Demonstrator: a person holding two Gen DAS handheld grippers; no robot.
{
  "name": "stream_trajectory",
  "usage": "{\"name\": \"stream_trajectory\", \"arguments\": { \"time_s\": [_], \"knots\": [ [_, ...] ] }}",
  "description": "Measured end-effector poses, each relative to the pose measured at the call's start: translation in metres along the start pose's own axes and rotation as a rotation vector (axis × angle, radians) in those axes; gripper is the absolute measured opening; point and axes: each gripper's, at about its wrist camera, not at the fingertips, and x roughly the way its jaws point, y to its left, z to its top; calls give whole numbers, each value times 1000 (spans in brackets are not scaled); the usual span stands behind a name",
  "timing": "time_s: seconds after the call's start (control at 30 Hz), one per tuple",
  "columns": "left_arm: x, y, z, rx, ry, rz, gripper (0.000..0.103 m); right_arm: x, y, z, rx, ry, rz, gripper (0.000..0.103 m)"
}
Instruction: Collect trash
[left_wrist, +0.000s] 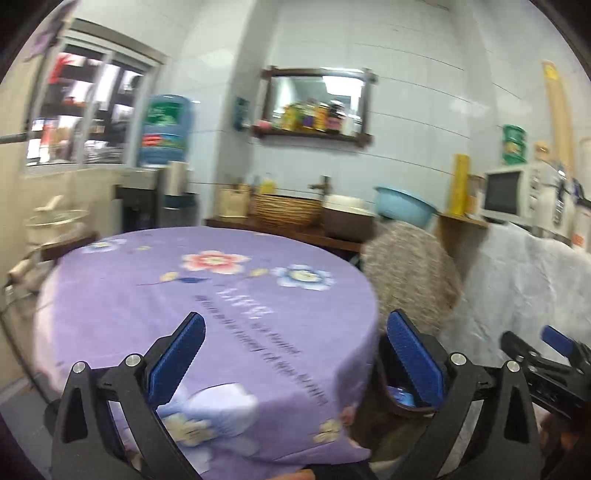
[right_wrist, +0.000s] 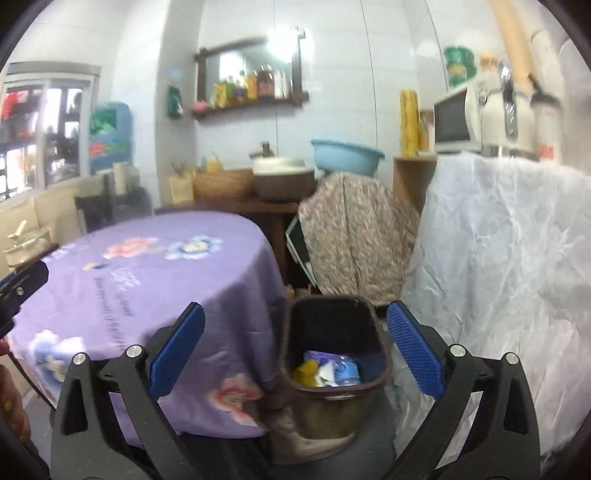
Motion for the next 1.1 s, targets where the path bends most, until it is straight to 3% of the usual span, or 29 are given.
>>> {"name": "stream_trajectory", "arguments": {
  "time_s": [0.07,0.23,0.43,1.1],
  "knots": [
    [-18,7,-3,-19,-32,51,98,-19,16,-2,-30,-54,22,97],
    [-47,1,-18,46,-97,85,98,-47,36,-15,-109,-103,33,97],
    [-57,7,-36,20,-60,67,98,-60,35,-21,-114,-93,51,97],
    [-62,7,-36,30,-83,74,98,-61,34,-20,-116,-94,49,97]
  ]
}}
